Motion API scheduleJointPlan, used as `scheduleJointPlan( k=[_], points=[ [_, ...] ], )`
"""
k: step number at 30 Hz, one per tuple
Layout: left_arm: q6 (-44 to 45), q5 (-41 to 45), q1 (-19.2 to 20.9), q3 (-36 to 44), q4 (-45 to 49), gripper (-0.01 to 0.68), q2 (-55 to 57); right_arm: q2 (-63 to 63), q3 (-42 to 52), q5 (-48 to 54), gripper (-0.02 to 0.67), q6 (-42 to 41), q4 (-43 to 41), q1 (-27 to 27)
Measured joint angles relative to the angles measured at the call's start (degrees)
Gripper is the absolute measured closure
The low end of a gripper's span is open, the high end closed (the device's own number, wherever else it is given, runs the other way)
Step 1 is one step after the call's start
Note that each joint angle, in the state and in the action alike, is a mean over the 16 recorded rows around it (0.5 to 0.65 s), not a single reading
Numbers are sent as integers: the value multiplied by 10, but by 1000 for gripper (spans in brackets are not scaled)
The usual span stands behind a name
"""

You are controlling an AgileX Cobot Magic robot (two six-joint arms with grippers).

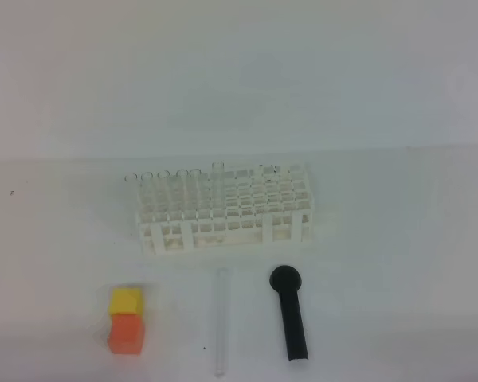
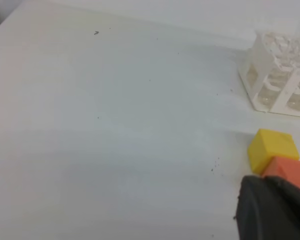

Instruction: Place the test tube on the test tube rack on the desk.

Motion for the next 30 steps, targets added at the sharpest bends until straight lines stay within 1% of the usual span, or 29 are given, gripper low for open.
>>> scheduleJointPlan(
  k=[18, 22, 30],
  points=[
    [-3, -9, -5, -2, -9, 674, 2, 0, 0, 0, 650, 0, 0, 0],
    [-12, -39, -5, -2, -31, 674, 2, 0, 0, 0, 650, 0, 0, 0],
    [-32, -132, -5, -2, -83, 674, 2, 0, 0, 0, 650, 0, 0, 0]
  ],
)
